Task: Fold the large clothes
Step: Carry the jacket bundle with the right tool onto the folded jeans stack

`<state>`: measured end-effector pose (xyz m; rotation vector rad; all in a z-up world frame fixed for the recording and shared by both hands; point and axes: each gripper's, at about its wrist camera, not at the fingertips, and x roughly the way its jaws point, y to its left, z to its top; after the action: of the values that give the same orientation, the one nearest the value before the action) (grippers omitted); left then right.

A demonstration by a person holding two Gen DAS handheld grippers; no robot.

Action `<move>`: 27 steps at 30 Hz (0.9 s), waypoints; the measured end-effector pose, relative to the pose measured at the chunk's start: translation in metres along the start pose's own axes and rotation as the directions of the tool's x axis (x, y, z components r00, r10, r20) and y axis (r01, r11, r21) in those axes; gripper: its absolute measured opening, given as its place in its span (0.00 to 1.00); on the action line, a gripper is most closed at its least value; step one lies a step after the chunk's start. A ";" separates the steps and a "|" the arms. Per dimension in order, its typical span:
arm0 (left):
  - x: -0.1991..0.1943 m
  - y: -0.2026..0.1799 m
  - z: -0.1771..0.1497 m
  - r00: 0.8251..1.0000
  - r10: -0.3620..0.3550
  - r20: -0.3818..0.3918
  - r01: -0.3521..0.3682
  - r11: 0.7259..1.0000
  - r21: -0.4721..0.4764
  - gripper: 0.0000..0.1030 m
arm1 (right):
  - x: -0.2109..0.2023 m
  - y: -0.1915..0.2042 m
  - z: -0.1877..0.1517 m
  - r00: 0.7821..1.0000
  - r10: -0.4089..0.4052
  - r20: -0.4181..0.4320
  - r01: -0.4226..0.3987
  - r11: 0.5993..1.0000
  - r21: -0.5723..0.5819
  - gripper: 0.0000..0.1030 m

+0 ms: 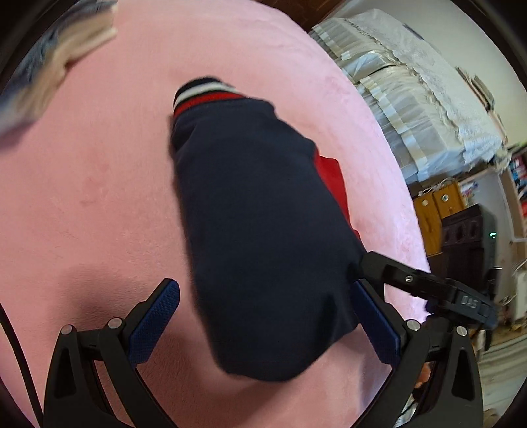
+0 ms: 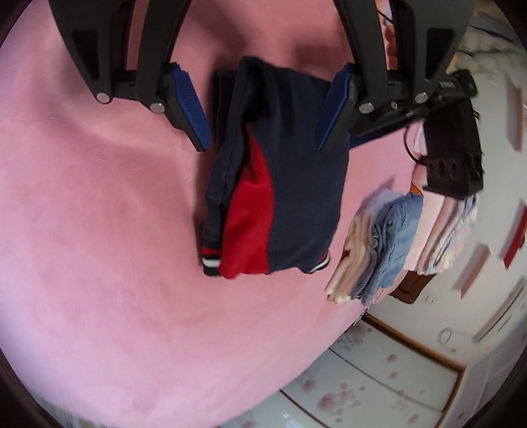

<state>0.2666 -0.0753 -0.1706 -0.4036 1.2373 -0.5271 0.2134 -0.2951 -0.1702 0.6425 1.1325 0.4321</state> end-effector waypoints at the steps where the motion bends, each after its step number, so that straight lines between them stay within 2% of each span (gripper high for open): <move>1: 0.004 0.005 0.002 1.000 -0.012 -0.004 0.012 1.000 -0.020 0.99 | 0.005 -0.004 0.002 1.000 0.016 -0.019 -0.016 1.000 0.021 0.65; 7: 0.023 0.019 0.005 0.999 -0.032 -0.029 0.030 0.998 -0.058 0.99 | 0.032 -0.026 0.012 0.989 0.119 -0.086 -0.107 0.985 0.136 0.65; 13: 0.032 0.018 0.007 0.999 -0.022 -0.030 0.021 0.999 -0.039 0.99 | 0.047 -0.036 0.022 0.977 0.200 -0.079 -0.180 0.962 0.204 0.65; 18: 0.037 0.014 0.009 0.999 -0.033 -0.030 0.032 0.999 -0.023 0.99 | 0.055 -0.037 0.029 0.968 0.240 -0.074 -0.220 0.953 0.209 0.64; 20: 0.037 0.013 0.011 0.999 -0.036 -0.027 0.036 0.999 -0.019 0.99 | 0.056 -0.037 0.030 0.966 0.250 -0.068 -0.232 0.952 0.202 0.59; 22: 0.037 0.012 0.012 0.999 -0.033 -0.013 0.033 0.999 -0.012 0.96 | 0.056 -0.038 0.029 0.961 0.269 -0.058 -0.253 0.947 0.199 0.46; 23: 0.035 0.012 0.012 0.999 -0.041 -0.006 0.041 0.999 -0.010 0.88 | 0.055 -0.037 0.028 0.961 0.273 -0.052 -0.258 0.947 0.193 0.44; 27: 0.025 0.011 0.009 0.999 -0.042 0.022 0.042 0.999 0.002 0.76 | 0.047 -0.031 0.023 0.967 0.252 -0.021 -0.246 0.957 0.153 0.33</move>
<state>0.2829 -0.0810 -0.1934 -0.4343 1.2097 -0.5580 0.2521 -0.2943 -0.2169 0.9177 1.1334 0.5813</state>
